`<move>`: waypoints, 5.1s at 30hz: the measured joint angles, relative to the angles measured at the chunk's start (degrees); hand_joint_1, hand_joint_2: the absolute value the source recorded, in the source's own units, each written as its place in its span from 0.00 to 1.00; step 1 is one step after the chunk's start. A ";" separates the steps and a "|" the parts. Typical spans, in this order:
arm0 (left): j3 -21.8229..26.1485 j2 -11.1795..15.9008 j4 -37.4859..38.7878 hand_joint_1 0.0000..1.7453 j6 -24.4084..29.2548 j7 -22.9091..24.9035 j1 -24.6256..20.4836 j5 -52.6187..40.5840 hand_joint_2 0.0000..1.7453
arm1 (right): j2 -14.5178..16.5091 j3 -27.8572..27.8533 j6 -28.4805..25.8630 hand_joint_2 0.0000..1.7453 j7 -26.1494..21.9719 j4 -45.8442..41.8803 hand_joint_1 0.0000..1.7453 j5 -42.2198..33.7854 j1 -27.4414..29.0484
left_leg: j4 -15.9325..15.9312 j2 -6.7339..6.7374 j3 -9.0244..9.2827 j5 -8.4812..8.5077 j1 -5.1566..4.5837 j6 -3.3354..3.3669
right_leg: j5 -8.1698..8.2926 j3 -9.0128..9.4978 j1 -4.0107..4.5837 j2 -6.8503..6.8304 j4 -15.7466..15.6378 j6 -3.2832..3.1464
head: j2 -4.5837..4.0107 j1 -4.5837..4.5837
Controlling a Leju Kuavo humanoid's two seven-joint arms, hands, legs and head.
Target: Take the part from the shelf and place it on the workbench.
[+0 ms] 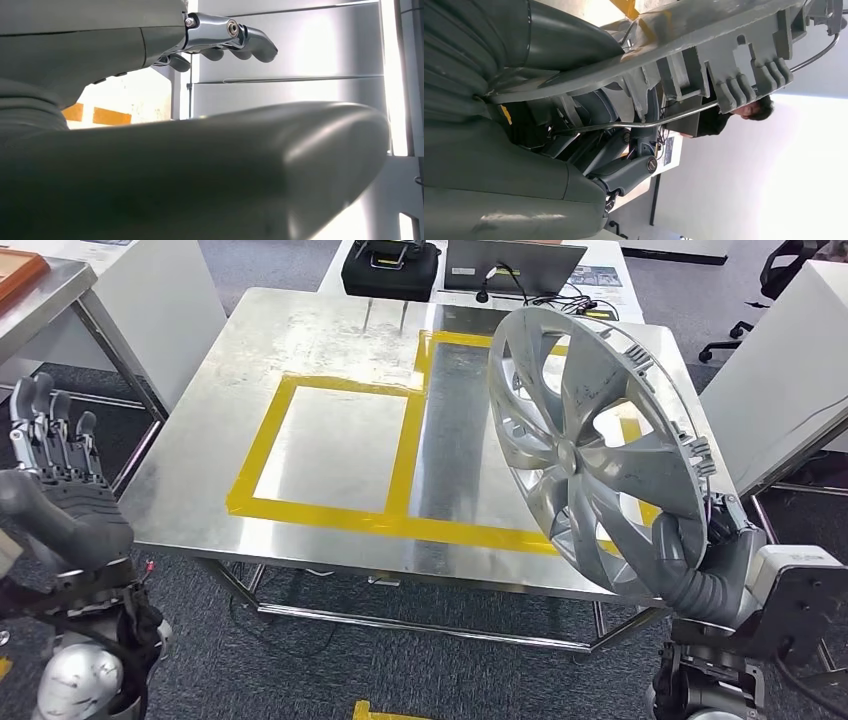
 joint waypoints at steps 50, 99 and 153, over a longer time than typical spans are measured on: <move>-4.38 -5.25 9.77 0.00 -11.06 -2.92 -12.68 6.48 0.00 | 13.44 19.04 27.71 1.00 11.29 43.77 1.00 46.10 -36.06 | -0.05 0.02 0.02 0.16 0.00 0.00 | 0.02 -0.03 -0.01 -0.01 0.24 -0.03 | 0.00 -0.15; -9.96 -8.92 17.31 0.00 -14.02 -6.79 -14.90 12.06 0.00 | 20.64 26.28 30.94 1.00 14.50 85.28 1.00 34.78 -47.01 | -0.04 -0.04 0.43 0.31 -0.02 0.08 | 0.16 0.34 -0.03 -0.02 0.19 0.04 | 0.00 -0.41; -8.77 -7.20 14.76 0.00 -9.27 -5.94 -11.57 9.99 0.00 | 15.02 20.04 23.10 0.00 6.62 62.20 0.00 -15.32 -44.15 | -0.05 0.03 0.37 0.31 -0.02 0.05 | 0.15 0.23 -0.02 0.01 0.21 0.04 | 0.00 -0.41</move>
